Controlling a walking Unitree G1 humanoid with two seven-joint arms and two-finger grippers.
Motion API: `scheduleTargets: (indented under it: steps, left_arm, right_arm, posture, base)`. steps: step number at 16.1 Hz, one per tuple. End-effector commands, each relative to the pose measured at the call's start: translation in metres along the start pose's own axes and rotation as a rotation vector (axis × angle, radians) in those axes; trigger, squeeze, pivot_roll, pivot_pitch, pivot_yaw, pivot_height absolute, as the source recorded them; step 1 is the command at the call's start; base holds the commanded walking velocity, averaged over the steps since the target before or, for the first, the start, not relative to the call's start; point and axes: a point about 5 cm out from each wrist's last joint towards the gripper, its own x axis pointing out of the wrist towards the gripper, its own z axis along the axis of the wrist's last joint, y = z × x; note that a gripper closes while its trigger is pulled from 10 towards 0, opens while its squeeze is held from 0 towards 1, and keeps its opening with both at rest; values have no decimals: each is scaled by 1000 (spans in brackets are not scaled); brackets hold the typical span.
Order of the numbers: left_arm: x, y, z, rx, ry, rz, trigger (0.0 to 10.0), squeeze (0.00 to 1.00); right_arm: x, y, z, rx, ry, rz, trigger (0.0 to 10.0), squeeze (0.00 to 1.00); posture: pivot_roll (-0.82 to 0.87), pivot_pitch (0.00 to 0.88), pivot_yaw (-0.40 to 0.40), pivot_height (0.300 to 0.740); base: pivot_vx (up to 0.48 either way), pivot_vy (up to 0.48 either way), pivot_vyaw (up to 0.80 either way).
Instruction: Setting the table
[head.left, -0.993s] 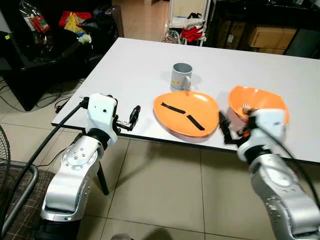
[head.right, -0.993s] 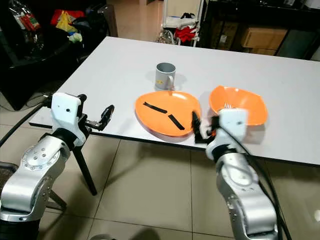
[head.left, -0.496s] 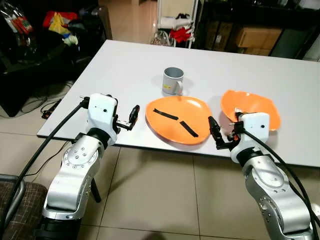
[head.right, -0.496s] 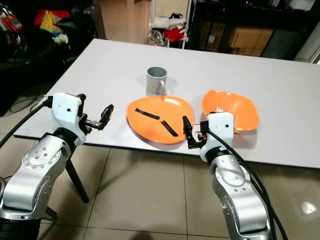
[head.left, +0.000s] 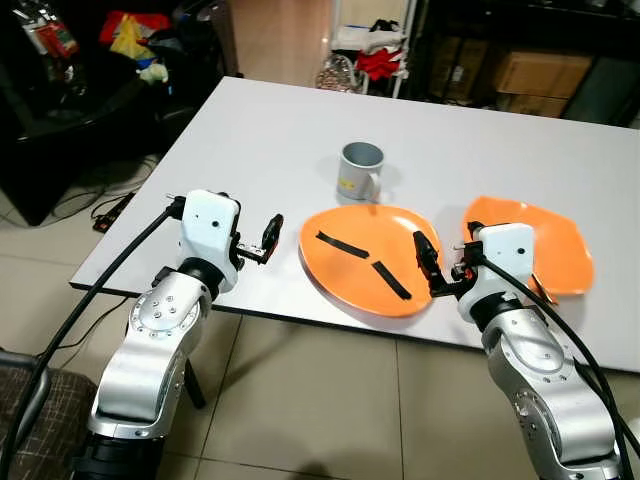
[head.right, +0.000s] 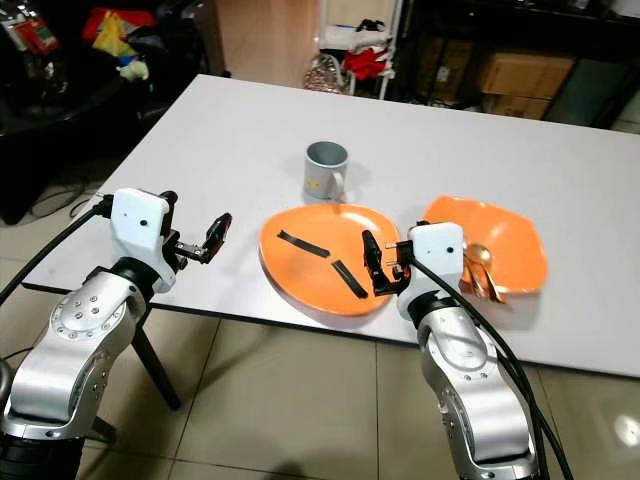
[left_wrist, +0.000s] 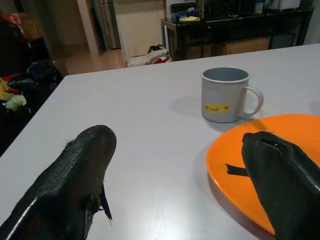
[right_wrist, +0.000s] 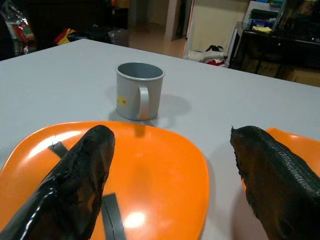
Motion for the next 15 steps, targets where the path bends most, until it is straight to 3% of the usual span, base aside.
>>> scheduleTargets:
  steps: [1, 12, 15]
  left_arm:
    - [2, -2, 1, 4, -4, -19, 10000, 0]
    - [3, -1, 0, 10, -11, -35, 10000, 0]
    - [3, -4, -1, 16, 1, -114, 10000, 0]
  right_arm:
    - [1, -3, 2, 3, -10, -16, 10000, 0]
    - [2, -1, 3, -1, 3, 4, 10000, 0]
    - [4, -9, 3, -29, 73, -81, 10000, 0]
  posture:
    - [83, 0, -46, 740]
    - [85, 0, -50, 740]
    - [84, 0, -50, 740]
  base:
    - [330, 0, 0]
    - [317, 0, -98]
    - [91, 0, 0]
